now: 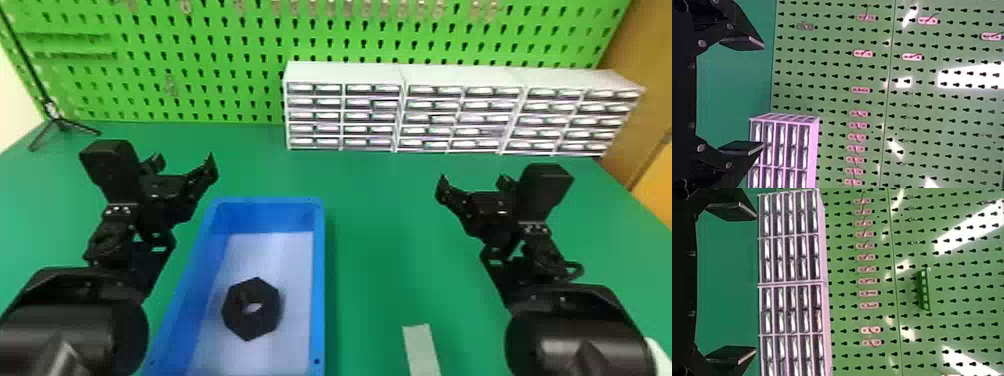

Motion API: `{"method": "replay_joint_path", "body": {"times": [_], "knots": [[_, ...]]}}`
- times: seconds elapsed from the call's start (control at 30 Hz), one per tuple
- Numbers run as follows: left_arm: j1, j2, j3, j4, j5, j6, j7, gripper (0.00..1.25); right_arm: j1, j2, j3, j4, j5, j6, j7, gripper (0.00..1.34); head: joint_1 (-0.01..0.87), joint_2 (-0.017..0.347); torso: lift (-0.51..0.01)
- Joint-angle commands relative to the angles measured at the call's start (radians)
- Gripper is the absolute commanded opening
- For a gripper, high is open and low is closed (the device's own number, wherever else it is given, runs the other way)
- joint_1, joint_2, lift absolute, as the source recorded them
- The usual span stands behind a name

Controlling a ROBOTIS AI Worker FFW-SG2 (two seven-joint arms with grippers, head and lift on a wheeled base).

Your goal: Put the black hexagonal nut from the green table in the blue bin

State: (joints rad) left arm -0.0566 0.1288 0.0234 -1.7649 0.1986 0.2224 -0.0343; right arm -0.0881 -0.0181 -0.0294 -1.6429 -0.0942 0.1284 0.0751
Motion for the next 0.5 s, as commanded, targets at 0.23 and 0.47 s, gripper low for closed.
{"method": "replay_joint_path", "body": {"times": [0.23, 0.47], "knots": [[-0.005, 0.0, 0.003, 0.001, -0.004, 0.0, -0.001, 0.88, 0.007, 0.0, 0.005, 0.0, 0.004, 0.001, 0.0, 1.23, 0.686, 0.028, -0.096], [-0.002, 0.0, 0.004, 0.001, -0.016, 0.002, 0.001, 0.88, 0.01, -0.002, 0.008, 0.002, -0.001, 0.001, 0.0, 1.23, 0.686, 0.028, -0.096]]}}
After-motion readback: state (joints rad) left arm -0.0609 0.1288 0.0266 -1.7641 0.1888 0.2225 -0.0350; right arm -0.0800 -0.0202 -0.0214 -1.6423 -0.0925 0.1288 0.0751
